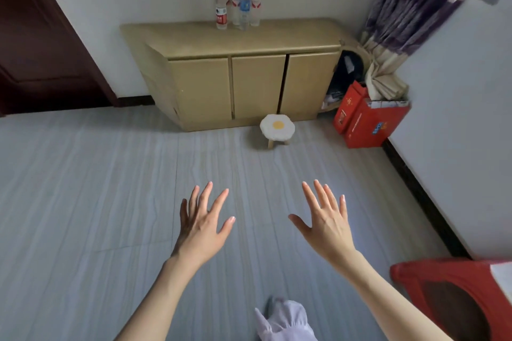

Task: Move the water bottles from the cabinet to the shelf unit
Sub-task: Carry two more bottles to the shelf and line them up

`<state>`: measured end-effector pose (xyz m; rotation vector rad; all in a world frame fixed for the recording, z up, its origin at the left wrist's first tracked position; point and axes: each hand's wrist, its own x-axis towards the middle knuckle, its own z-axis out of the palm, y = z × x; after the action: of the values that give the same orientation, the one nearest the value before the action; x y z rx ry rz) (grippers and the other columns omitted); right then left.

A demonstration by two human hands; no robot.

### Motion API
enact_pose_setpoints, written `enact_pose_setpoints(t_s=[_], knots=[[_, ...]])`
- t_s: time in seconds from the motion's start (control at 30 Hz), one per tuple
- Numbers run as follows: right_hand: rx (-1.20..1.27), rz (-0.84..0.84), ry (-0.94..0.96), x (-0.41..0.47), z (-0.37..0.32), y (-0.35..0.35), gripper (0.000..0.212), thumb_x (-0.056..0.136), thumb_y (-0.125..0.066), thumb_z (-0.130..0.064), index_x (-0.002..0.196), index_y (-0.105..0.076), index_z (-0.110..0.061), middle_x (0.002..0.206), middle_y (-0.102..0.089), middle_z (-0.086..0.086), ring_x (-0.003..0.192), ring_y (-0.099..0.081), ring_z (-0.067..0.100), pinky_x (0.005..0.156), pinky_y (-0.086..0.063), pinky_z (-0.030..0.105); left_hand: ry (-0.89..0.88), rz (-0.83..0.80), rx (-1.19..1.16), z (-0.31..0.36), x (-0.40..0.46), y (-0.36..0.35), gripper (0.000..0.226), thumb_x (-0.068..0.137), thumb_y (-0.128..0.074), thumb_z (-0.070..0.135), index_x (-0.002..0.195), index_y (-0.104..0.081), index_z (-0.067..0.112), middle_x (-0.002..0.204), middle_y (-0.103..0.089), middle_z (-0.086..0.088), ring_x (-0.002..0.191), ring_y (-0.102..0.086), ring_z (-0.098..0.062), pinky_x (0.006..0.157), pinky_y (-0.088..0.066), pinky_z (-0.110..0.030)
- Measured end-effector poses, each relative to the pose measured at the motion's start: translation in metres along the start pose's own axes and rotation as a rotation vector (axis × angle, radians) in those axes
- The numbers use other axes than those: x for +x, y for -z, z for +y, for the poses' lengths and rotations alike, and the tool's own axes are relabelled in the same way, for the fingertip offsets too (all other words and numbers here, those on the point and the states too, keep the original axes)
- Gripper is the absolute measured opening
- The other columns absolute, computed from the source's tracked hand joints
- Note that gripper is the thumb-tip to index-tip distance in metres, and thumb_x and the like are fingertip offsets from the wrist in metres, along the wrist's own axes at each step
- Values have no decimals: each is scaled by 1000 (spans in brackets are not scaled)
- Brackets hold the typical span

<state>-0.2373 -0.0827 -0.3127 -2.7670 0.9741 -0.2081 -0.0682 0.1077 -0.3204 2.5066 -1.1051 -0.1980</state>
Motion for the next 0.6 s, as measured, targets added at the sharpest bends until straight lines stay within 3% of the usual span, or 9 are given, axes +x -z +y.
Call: enact_pose_setpoints(t_s=[0.23,0.6], knots=[[4,-26,86,176,27,-9,74,84,-50,-55,144,-24,-20,151,-27,12,141,-21,32,113,-9,53,54,1,4,0,156,-10,76,74,-14,63,141,-25,28,154,-11,-7,142,0,-28,112,-3,-50],[28,-33,233,415,25,-12,73,86,-47,-55,146,-20,-22,154,-21,8,143,-15,29,114,-4,50,191,116,0,-21,368,16,70,78,-24,59,137,-36,24,150,-23,-12,139,-14,-36,109,-15,-57]])
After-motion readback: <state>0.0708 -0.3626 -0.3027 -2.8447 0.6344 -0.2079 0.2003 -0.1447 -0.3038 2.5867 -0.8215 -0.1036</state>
